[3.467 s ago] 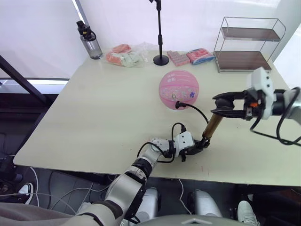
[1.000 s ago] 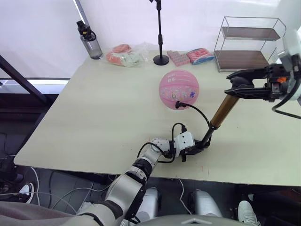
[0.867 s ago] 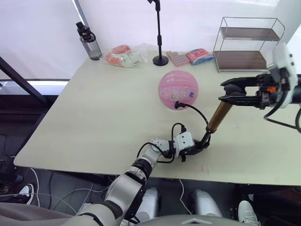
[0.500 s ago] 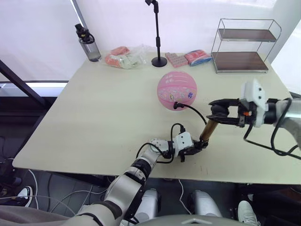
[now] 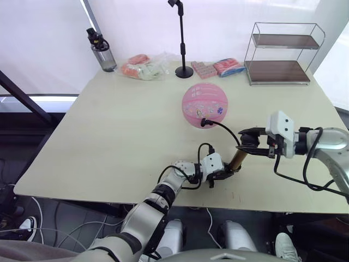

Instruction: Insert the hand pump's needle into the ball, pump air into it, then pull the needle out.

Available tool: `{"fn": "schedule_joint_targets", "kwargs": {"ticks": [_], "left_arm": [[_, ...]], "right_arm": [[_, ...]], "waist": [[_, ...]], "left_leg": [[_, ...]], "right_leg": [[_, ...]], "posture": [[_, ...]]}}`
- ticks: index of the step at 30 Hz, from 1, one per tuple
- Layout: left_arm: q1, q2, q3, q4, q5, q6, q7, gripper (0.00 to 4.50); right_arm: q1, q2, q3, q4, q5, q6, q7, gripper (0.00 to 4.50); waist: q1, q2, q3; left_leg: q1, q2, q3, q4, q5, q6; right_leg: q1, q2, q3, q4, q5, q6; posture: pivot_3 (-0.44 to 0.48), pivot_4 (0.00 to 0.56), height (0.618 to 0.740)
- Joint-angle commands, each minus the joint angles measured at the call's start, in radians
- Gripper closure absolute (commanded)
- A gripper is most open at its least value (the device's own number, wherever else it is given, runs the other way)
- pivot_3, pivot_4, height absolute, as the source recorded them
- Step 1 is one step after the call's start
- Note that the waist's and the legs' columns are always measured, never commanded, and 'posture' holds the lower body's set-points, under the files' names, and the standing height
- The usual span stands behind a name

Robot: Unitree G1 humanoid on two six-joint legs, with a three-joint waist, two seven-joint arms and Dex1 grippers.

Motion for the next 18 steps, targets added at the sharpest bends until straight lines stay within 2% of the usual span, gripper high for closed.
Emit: {"fn": "schedule_joint_targets", "kwargs": {"ticks": [1,10,18], "left_arm": [[0.063,0.019,-0.046,0.088,0.061,0.039,-0.013,3.41],[0.062,0.015,-0.045,0.09,0.061,0.04,-0.011,3.41],[0.058,0.014,-0.044,0.094,0.061,0.04,-0.01,3.41]], "right_arm": [[-0.123,-0.074,-0.135,-0.044,0.119,0.11,0.034,2.7],[-0.349,-0.223,-0.242,-0.009,0.293,0.307,0.102,2.7],[-0.424,-0.252,-0.257,0.019,0.334,0.368,0.095,2.7]], "waist": [[0.005,0.003,0.005],[0.012,0.004,0.01],[0.012,0.004,0.011]], "left_leg": [[0.0,0.0,0.0,0.0,0.0,0.0],[-0.002,0.0,0.0,0.0,0.0,0.0],[-0.003,0.0,0.001,0.0,0.0,0.0]], "right_leg": [[0.0,0.0,0.0,0.0,0.0,0.0],[-0.001,-0.001,0.0,0.0,0.0,0.0],[-0.003,-0.002,0.0,0.0,0.0,0.0]], "posture": [[0.0,0.15,0.731],[0.0,0.15,0.731],[0.0,0.15,0.731]]}}
